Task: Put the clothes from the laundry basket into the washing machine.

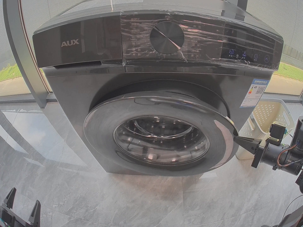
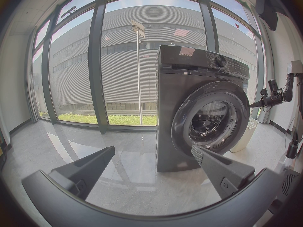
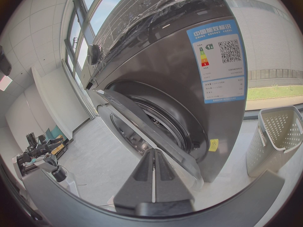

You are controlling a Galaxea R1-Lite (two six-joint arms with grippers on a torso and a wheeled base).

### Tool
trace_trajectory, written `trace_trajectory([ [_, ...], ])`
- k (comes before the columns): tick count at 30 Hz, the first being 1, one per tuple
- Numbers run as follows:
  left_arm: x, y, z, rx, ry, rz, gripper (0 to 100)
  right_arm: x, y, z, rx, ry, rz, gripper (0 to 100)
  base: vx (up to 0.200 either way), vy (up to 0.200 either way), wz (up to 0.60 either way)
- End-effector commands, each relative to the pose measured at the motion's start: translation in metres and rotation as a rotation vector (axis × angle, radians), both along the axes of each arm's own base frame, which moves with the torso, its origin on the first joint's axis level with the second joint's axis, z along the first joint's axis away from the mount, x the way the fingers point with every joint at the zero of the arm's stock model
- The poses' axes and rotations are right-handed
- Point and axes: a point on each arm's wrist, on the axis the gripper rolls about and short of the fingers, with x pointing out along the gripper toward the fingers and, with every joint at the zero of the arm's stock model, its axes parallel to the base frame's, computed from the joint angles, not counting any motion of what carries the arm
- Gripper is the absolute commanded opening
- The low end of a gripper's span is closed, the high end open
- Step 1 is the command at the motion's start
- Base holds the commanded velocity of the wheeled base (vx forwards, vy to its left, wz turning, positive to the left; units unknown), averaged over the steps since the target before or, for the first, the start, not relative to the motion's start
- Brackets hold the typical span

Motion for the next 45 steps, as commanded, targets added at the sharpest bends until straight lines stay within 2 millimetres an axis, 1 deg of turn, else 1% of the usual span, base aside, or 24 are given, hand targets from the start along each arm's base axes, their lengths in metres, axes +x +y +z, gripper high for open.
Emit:
trace_trajectory([
  [1, 0.0, 0.0, -0.005, -0.003, 0.0, 0.0, 100, 0.006, 0.001, -0.004, -0.003, 0.006, -0.006, 0, 0.0, 0.0, 0.0],
  [3, 0.0, 0.0, -0.005, -0.003, 0.0, 0.0, 100, 0.007, 0.001, -0.002, 0.002, -0.01, -0.009, 0, 0.0, 0.0, 0.0],
  [5, 0.0, 0.0, -0.005, -0.004, 0.0, 0.0, 100, 0.01, 0.001, 0.003, 0.014, -0.046, -0.038, 0, 0.0, 0.0, 0.0],
  [10, 0.0, 0.0, -0.005, -0.004, 0.0, 0.0, 100, 0.019, 0.001, 0.01, 0.026, -0.069, -0.13, 0, 0.0, 0.0, 0.0],
  [14, 0.0, 0.0, -0.005, -0.004, 0.0, 0.0, 100, 0.018, 0.001, 0.008, 0.023, -0.064, -0.133, 0, 0.0, 0.0, 0.0],
  [18, 0.0, 0.0, -0.005, 0.0, 0.0, 0.0, 100, 0.013, 0.002, 0.003, 0.012, -0.042, -0.117, 0, 0.0, 0.0, 0.0],
  [19, 0.0, 0.0, -0.005, 0.002, 0.0, 0.0, 100, 0.009, 0.002, -0.002, 0.0, -0.026, -0.101, 0, 0.0, 0.0, 0.0],
  [23, 0.0, 0.0, -0.005, 0.005, 0.0, 0.0, 100, -0.007, 0.016, -0.014, -0.016, 0.018, 0.008, 0, 0.0, 0.0, 0.0],
  [26, 0.0, 0.0, -0.005, 0.005, 0.0, 0.0, 100, -0.013, 0.022, -0.015, -0.016, 0.022, 0.05, 0, 0.0, 0.0, 0.0],
  [32, 0.0, 0.0, -0.005, 0.005, 0.0, 0.0, 100, -0.007, 0.025, -0.012, -0.005, -0.005, 0.046, 0, 0.167, 0.0, 0.0],
  [36, 0.0, 0.0, -0.005, 0.005, 0.0, 0.0, 100, 0.001, 0.029, -0.012, 0.015, -0.043, 0.038, 0, 0.2, 0.0, 0.0],
  [42, 0.0, 0.0, -0.005, 0.002, 0.0, 0.0, 100, 0.01, 0.034, -0.017, 0.025, -0.066, 0.036, 0, 0.0, 0.0, 0.0],
  [45, 0.0, 0.0, -0.005, -0.001, 0.0, 0.0, 100, 0.016, 0.037, -0.019, 0.034, -0.098, 0.005, 0, 0.0, 0.0, 0.0],
])
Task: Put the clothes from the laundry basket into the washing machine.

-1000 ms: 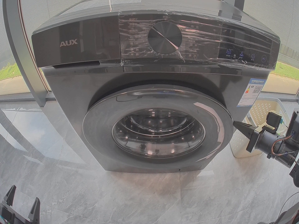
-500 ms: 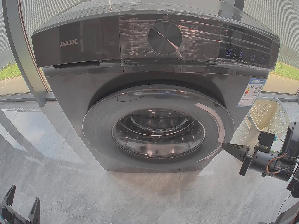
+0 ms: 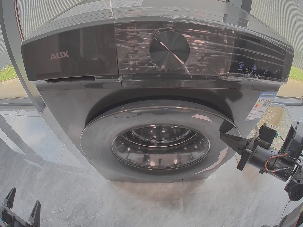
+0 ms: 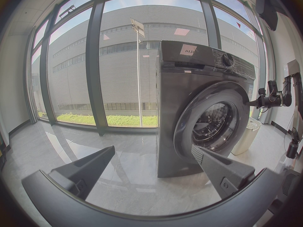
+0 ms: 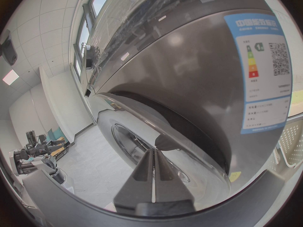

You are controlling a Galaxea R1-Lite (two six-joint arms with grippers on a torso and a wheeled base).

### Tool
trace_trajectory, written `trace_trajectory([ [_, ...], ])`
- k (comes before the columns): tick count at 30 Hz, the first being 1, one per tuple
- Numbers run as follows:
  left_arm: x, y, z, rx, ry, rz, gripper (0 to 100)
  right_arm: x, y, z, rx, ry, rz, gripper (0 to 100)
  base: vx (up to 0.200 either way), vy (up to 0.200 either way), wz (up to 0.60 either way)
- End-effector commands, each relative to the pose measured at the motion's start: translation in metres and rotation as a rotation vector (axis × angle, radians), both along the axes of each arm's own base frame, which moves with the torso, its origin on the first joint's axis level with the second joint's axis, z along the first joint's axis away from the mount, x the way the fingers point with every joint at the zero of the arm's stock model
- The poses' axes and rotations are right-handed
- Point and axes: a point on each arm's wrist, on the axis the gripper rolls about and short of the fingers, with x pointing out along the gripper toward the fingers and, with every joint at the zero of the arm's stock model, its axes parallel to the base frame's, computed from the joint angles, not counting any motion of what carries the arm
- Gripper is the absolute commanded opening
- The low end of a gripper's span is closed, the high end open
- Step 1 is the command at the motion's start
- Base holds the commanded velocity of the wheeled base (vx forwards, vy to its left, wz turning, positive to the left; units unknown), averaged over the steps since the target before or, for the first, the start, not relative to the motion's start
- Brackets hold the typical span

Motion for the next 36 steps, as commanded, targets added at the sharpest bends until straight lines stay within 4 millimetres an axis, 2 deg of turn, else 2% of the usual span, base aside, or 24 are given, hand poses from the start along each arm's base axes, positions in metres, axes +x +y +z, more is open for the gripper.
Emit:
trace_trajectory([
  [1, 0.0, 0.0, -0.005, -0.003, -0.001, 0.0, 100, 0.01, 0.005, -0.01, -0.015, 0.019, -0.027, 0, 0.0, 0.0, 0.0],
  [15, 0.0, 0.0, -0.005, -0.004, -0.001, 0.0, 100, 0.015, 0.006, -0.005, 0.016, -0.043, -0.064, 0, 0.0, 0.0, 0.0],
  [20, 0.0, 0.0, -0.005, -0.004, -0.001, 0.0, 100, 0.021, 0.007, 0.003, 0.04, -0.073, -0.12, 0, 0.0, 0.0, 0.0],
  [28, 0.0, 0.0, -0.005, -0.004, -0.001, 0.0, 100, 0.019, 0.009, 0.002, 0.035, -0.067, -0.117, 0, 0.0, 0.0, 0.0],
  [32, 0.0, 0.0, -0.005, -0.006, -0.001, 0.002, 100, 0.013, 0.009, -0.003, 0.019, -0.048, -0.099, 0, 0.0, 0.0, 0.0],
  [36, 0.0, 0.0, -0.005, -0.007, -0.001, 0.002, 100, -0.015, 0.009, -0.014, -0.014, -0.007, 0.001, 0, 0.0, 0.0, 0.0],
])
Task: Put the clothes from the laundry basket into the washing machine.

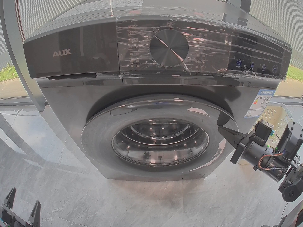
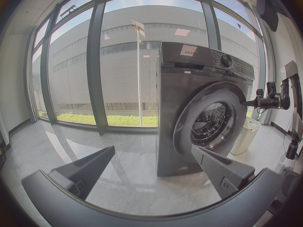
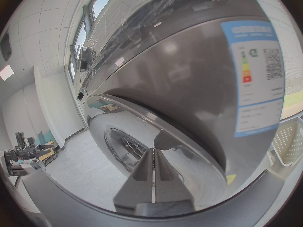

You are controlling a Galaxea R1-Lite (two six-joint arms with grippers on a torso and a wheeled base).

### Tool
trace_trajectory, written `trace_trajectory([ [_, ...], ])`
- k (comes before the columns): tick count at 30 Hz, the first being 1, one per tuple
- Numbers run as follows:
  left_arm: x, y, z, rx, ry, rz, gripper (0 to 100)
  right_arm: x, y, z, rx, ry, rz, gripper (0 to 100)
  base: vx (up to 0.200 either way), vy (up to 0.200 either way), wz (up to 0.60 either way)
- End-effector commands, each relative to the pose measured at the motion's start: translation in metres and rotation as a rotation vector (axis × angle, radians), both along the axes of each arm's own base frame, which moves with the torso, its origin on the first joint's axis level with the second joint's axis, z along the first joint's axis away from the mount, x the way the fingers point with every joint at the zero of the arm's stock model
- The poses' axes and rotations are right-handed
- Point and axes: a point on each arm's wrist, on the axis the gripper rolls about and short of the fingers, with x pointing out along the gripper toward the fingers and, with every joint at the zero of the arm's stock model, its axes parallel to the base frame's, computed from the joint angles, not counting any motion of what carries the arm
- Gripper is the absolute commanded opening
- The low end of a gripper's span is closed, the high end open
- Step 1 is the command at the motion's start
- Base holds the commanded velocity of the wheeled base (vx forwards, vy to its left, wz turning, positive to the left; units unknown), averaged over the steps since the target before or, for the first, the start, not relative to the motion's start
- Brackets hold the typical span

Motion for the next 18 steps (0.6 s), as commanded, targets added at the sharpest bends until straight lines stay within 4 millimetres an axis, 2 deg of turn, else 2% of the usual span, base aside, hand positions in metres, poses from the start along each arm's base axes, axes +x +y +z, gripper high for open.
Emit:
trace_trajectory([
  [1, 0.0, 0.0, -0.005, -0.003, 0.0, 0.0, 100, -0.039, -0.002, -0.013, -0.047, 0.06, 0.138, 0, 0.0, 0.0, 0.0],
  [3, 0.0, 0.0, -0.005, -0.004, 0.0, 0.002, 100, -0.048, -0.005, -0.012, -0.049, 0.054, 0.153, 0, 0.0, 0.0, 0.0],
  [9, 0.0, 0.0, -0.005, -0.001, 0.0, 0.0, 100, -0.06, -0.016, -0.006, -0.056, 0.001, 0.141, 0, 0.0, 0.0, 0.0],
  [10, 0.0, 0.0, -0.005, -0.003, 0.0, 0.0, 100, -0.061, -0.018, -0.006, -0.058, -0.002, 0.137, 100, 0.0, 0.0, 0.0],
  [18, 0.0, 0.0, -0.005, -0.004, 0.0, 0.0, 100, -0.069, -0.034, -0.01, -0.07, -0.007, 0.078, 100, 0.0, 0.0, 0.0],
])
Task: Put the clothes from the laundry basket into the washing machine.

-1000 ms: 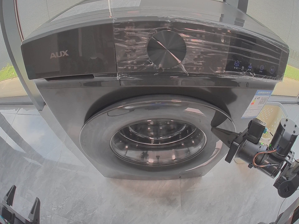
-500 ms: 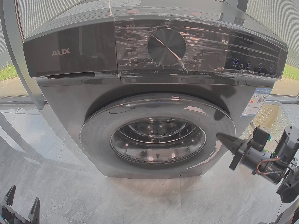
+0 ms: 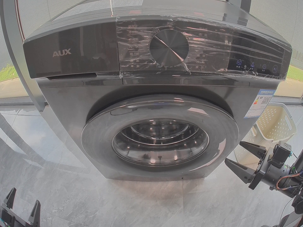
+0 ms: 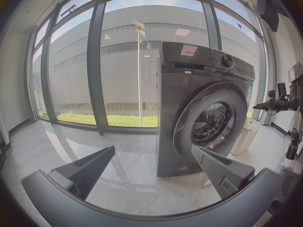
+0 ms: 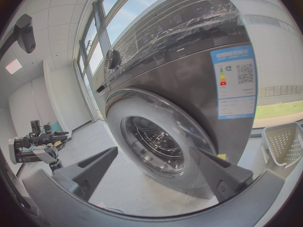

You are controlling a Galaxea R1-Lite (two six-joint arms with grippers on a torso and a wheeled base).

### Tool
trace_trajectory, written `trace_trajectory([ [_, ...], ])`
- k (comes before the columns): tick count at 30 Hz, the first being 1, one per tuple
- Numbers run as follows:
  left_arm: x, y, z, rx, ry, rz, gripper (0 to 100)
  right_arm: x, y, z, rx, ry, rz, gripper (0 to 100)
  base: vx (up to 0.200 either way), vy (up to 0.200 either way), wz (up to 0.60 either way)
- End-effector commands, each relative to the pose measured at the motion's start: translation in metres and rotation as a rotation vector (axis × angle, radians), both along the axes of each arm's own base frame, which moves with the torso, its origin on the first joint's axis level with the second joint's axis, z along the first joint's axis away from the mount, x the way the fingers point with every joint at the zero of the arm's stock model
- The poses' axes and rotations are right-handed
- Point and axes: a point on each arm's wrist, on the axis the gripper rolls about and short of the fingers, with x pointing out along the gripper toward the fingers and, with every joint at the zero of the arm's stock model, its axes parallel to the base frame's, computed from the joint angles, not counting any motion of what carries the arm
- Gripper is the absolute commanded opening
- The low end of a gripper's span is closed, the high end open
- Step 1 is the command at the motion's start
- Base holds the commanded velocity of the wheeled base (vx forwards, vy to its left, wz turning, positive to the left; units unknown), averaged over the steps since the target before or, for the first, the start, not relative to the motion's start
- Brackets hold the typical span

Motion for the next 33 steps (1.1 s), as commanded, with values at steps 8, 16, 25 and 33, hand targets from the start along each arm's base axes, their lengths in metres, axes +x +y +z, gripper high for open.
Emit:
trace_trajectory([
  [8, 0.0, 0.0, -0.005, -0.004, -0.002, -0.002, 100, -0.012, -0.04, 0.014, 0.009, -0.103, -0.196, 100, 0.0, 0.0, 0.0],
  [16, 0.0, 0.0, -0.005, -0.003, -0.002, -0.003, 100, -0.044, -0.066, 0.021, 0.006, -0.14, -0.331, 100, 0.0, 0.0, 0.0],
  [25, 0.0, 0.0, -0.005, -0.003, -0.002, -0.003, 100, -0.085, -0.077, 0.015, 0.011, -0.171, -0.361, 100, 0.0, 0.0, 0.0],
  [33, 0.0, 0.0, -0.005, -0.003, -0.002, -0.003, 100, -0.126, -0.085, -0.007, 0.011, -0.182, -0.404, 100, 0.0, 0.0, 0.0],
])
